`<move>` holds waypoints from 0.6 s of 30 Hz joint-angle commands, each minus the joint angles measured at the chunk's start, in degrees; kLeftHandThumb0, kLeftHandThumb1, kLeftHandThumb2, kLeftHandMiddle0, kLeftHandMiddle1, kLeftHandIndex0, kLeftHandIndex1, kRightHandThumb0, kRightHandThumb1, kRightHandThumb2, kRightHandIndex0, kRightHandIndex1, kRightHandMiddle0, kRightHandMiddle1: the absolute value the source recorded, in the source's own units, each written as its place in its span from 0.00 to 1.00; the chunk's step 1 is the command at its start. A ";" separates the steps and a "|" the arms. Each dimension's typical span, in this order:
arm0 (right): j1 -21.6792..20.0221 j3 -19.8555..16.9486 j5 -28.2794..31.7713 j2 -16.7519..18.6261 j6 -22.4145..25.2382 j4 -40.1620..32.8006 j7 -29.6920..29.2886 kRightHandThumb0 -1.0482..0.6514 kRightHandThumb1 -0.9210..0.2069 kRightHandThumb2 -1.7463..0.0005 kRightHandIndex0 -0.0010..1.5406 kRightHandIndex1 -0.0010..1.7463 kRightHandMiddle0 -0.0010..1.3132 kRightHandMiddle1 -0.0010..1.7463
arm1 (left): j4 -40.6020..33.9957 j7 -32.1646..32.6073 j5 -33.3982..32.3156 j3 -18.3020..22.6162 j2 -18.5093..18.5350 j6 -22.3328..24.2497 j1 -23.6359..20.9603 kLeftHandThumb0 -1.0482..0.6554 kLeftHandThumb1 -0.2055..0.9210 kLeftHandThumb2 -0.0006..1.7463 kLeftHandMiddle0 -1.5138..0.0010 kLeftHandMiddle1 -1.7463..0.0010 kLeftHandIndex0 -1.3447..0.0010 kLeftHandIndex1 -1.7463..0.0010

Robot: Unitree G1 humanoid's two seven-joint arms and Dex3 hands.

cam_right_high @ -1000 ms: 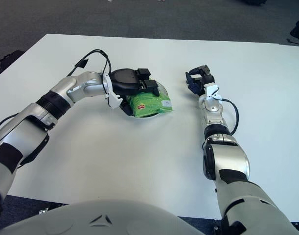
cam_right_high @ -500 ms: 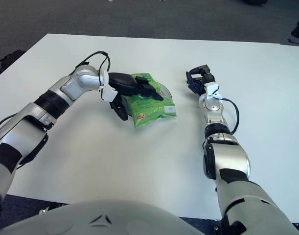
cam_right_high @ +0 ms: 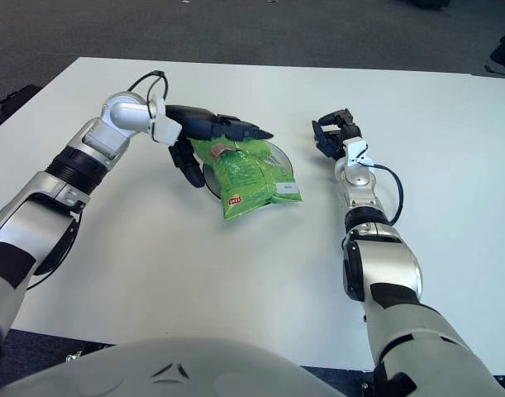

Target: Put the snack into the plate.

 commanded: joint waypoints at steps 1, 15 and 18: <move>3.85 0.66 -0.67 1.86 4.37 3.15 1.78 0.41 0.00 0.70 0.19 0.72 0.14 1.00 | 2.76 -3.90 -5.18 4.64 0.34 1.48 -0.59 0.10 0.90 0.06 1.00 1.00 1.00 1.00; 3.81 1.08 -1.43 1.67 4.84 3.28 1.50 0.41 0.00 0.69 0.19 0.74 0.14 1.00 | 11.88 -0.54 -10.82 18.42 -1.52 2.21 0.60 0.09 0.95 0.08 1.00 1.00 1.00 1.00; 3.82 1.13 -1.49 1.63 4.87 3.23 1.46 0.41 0.00 0.69 0.19 0.74 0.14 1.00 | 9.34 11.86 -8.43 21.79 -3.95 1.52 3.23 0.09 0.97 0.09 0.99 1.00 0.99 1.00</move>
